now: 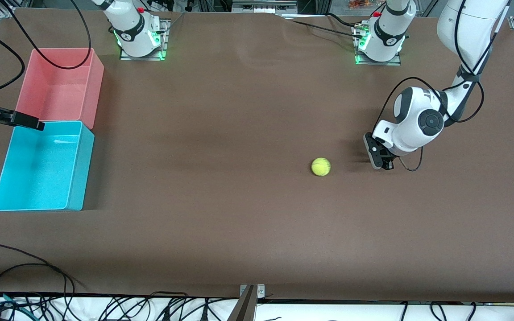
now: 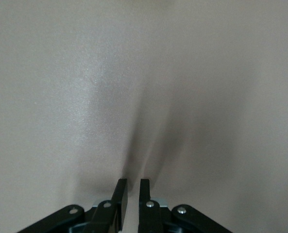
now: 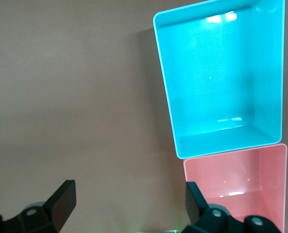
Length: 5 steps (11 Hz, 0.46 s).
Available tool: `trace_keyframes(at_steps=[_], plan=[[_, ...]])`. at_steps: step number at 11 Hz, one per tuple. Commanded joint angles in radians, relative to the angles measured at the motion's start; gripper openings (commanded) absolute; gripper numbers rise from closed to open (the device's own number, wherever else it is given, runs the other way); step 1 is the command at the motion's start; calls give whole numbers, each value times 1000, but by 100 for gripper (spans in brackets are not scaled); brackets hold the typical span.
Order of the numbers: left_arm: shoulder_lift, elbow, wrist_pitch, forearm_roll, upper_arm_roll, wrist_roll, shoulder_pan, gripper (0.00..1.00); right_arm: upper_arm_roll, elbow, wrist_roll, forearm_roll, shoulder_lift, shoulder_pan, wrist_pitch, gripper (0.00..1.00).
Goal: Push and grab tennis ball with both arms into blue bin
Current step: 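Sweep the closed left gripper to push the ball toward the bins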
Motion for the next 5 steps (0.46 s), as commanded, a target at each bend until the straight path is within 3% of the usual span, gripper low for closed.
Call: trace_keyframes(at_steps=[1, 5], plan=[[-6, 6, -6, -12, -1, 5, 2, 17, 2, 20, -22, 23, 8, -9, -18, 100], [-6, 6, -6, -12, -3, 5, 0, 17, 2, 20, -28, 23, 8, -9, -18, 100]])
